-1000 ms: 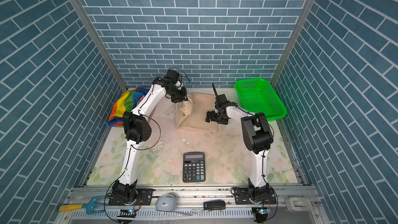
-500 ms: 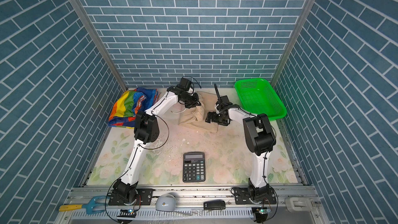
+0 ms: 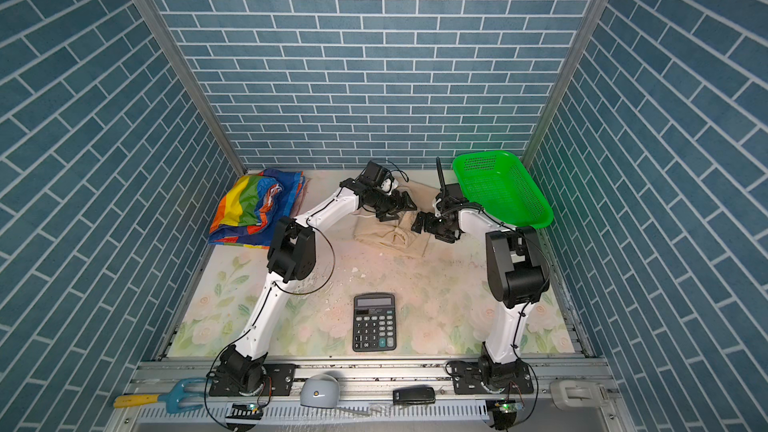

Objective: Fold and stack the shorts

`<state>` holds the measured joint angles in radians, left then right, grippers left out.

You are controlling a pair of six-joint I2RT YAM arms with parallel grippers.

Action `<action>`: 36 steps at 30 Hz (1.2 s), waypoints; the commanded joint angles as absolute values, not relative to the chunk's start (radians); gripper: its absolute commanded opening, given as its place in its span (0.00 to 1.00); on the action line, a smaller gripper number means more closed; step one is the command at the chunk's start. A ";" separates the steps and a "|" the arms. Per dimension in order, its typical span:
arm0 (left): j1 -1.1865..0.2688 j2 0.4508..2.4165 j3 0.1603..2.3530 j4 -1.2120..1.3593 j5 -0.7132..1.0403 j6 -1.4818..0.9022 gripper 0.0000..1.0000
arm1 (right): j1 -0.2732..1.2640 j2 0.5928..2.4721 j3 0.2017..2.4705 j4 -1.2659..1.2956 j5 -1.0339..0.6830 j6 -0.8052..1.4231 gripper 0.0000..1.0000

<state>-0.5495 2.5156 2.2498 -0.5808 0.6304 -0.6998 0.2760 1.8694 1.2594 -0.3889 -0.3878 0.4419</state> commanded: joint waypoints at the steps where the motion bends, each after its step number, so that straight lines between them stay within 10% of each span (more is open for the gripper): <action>1: -0.536 2.403 2.228 -0.627 0.633 -0.604 1.00 | 0.260 1.789 1.246 -0.415 -0.376 0.462 0.98; 11: -0.354 2.041 1.943 -0.529 0.528 -0.534 1.00 | 0.323 1.886 1.509 -0.560 -0.154 0.403 0.98; 22: -0.337 1.977 1.614 -0.293 0.574 -0.621 1.00 | 0.437 2.404 2.232 -0.936 0.249 0.204 0.99; 36: -0.416 2.183 1.773 -0.351 0.589 -0.590 1.00 | 0.338 2.131 1.710 -0.691 0.187 0.160 0.98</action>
